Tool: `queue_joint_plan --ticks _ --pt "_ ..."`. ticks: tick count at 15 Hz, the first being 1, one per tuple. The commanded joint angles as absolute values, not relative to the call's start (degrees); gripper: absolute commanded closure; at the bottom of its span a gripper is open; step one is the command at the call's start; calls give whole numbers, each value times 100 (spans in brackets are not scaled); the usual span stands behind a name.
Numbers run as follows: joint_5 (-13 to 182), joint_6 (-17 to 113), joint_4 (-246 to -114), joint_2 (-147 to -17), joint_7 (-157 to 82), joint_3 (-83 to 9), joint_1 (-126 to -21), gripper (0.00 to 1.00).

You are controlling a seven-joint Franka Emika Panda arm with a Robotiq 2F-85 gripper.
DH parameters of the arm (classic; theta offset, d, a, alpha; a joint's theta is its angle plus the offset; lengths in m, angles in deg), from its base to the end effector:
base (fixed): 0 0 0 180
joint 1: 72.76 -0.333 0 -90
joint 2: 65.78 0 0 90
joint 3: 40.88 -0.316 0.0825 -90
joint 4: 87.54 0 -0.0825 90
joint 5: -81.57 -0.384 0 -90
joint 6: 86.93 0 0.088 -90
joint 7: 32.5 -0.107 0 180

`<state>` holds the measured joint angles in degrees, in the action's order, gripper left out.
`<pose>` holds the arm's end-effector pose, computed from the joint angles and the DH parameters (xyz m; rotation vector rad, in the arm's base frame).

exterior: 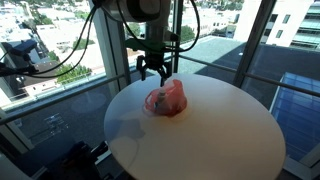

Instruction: Put the bottle with a yellow lid in the plastic bag

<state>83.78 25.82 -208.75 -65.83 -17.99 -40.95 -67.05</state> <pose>0.5223 -0.0541 0.4014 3.1130 0.2690 -0.2383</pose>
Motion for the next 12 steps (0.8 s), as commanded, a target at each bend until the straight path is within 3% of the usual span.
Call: queue_joint_plan --ticks 1,12 --pt "8438 2555 -21258 -5942 -2365 -3905 -6759 0" --pt "8393 2520 -21196 -5898 -2465 -3763 -6785 0"
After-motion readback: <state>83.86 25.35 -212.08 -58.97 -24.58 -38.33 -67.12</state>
